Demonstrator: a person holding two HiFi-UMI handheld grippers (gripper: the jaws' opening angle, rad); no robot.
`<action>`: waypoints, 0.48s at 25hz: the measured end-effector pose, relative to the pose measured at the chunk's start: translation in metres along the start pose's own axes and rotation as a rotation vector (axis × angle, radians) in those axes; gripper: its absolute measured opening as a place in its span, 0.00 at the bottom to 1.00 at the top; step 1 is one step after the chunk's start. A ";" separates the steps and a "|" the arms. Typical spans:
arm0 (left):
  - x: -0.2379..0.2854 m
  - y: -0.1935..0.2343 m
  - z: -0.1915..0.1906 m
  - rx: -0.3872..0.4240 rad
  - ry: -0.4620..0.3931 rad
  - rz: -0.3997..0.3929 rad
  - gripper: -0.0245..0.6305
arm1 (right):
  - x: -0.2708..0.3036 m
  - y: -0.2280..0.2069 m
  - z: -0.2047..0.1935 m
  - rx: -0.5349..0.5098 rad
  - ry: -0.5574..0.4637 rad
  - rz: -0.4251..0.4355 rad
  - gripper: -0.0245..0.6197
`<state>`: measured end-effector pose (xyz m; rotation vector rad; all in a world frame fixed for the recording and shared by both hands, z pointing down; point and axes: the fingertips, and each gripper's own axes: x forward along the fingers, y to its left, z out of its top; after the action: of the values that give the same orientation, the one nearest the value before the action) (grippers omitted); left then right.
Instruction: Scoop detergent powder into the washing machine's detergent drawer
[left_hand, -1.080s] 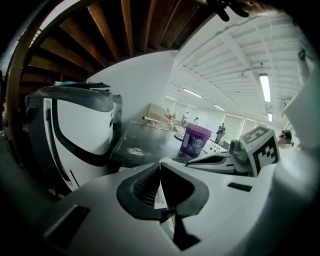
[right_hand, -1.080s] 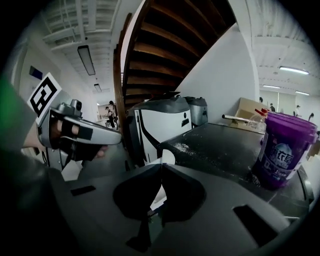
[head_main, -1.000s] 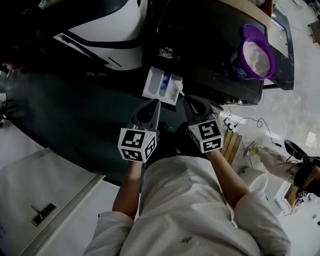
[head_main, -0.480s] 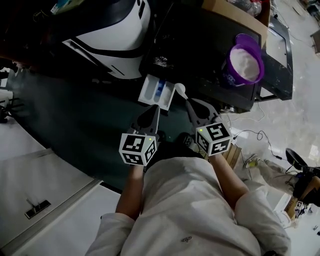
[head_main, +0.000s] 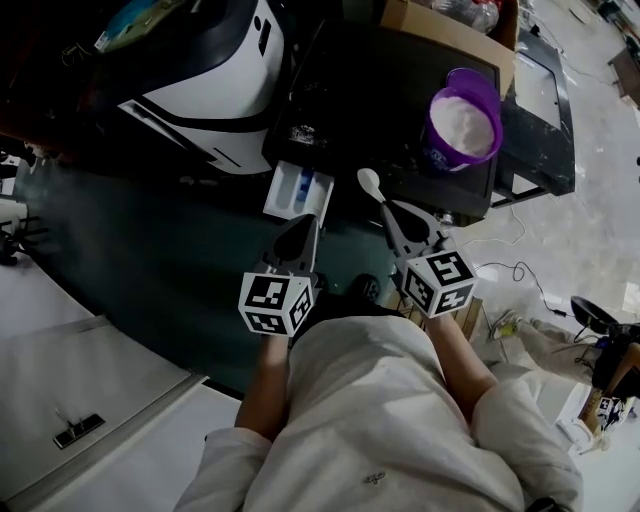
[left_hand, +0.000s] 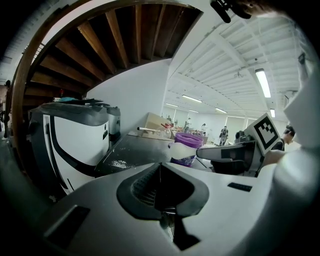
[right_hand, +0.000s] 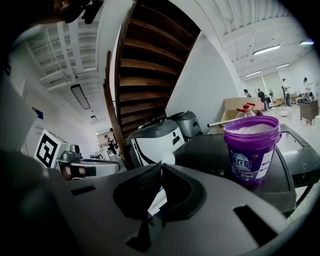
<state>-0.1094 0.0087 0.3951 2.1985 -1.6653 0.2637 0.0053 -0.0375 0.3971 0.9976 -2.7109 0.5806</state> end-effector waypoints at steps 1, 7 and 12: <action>0.001 -0.002 0.002 0.003 -0.003 -0.004 0.07 | -0.003 -0.001 0.002 0.001 -0.006 -0.004 0.05; 0.005 -0.017 0.009 0.017 -0.019 -0.034 0.07 | -0.023 -0.009 0.014 -0.002 -0.045 -0.024 0.05; 0.008 -0.030 0.012 0.021 -0.025 -0.062 0.07 | -0.034 -0.012 0.020 -0.004 -0.062 -0.034 0.05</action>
<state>-0.0797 0.0040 0.3816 2.2729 -1.6113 0.2396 0.0383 -0.0347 0.3719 1.0764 -2.7411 0.5474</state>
